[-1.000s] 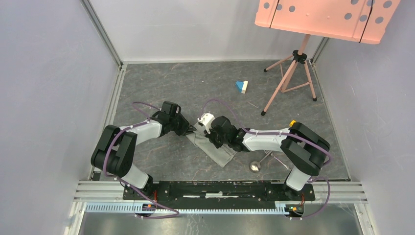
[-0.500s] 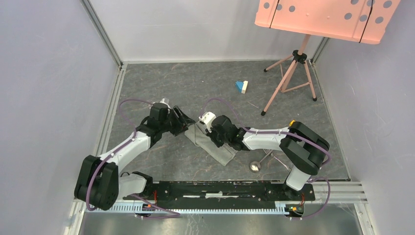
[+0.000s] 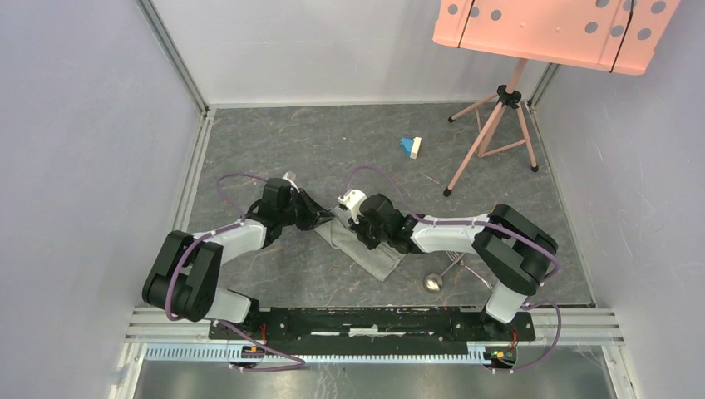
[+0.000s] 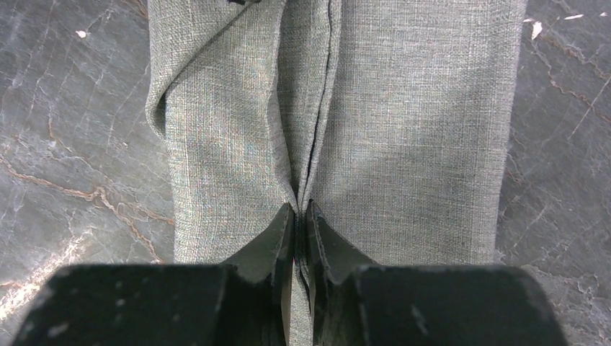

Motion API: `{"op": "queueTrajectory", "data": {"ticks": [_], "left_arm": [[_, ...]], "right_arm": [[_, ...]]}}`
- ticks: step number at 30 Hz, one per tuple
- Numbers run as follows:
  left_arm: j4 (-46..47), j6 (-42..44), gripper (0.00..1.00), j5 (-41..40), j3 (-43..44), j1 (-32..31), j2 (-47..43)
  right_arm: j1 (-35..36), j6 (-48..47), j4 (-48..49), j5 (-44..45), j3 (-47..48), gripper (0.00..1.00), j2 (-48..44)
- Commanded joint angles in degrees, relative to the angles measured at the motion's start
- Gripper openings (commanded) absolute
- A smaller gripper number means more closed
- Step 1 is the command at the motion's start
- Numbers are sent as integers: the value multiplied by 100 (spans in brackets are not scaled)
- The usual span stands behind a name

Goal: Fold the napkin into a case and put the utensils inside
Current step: Fold the lower triangle-folded napkin at the center of the board, then smooth out the 2/3-rectangle-folded napkin at the center of the board.

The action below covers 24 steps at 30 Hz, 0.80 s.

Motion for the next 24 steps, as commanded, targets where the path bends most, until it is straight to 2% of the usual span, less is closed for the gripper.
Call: {"op": "queueTrajectory", "data": {"ticks": [1, 4, 9, 15, 18, 20, 24], "left_arm": [[621, -256, 16, 171, -27, 25, 56], [624, -250, 16, 146, -27, 26, 113], [662, -200, 15, 182, 89, 31, 402], [905, -187, 11, 212, 226, 80, 935], [1083, -224, 9, 277, 202, 143, 1103], [1099, -224, 8, 291, 210, 154, 1142], [1105, -215, 8, 285, 200, 170, 1230]], "right_arm": [[-34, 11, 151, -150, 222, 15, 71], [-34, 28, 204, -371, 189, 13, 44], [-94, 123, 205, -249, 122, 16, -12], [-123, 157, -189, -196, 344, 31, -89], [-123, 263, -312, -142, 412, 48, -388], [-130, 312, -282, -524, 543, 54, -433], [-199, 687, 152, -1960, 938, 56, 55]]}}
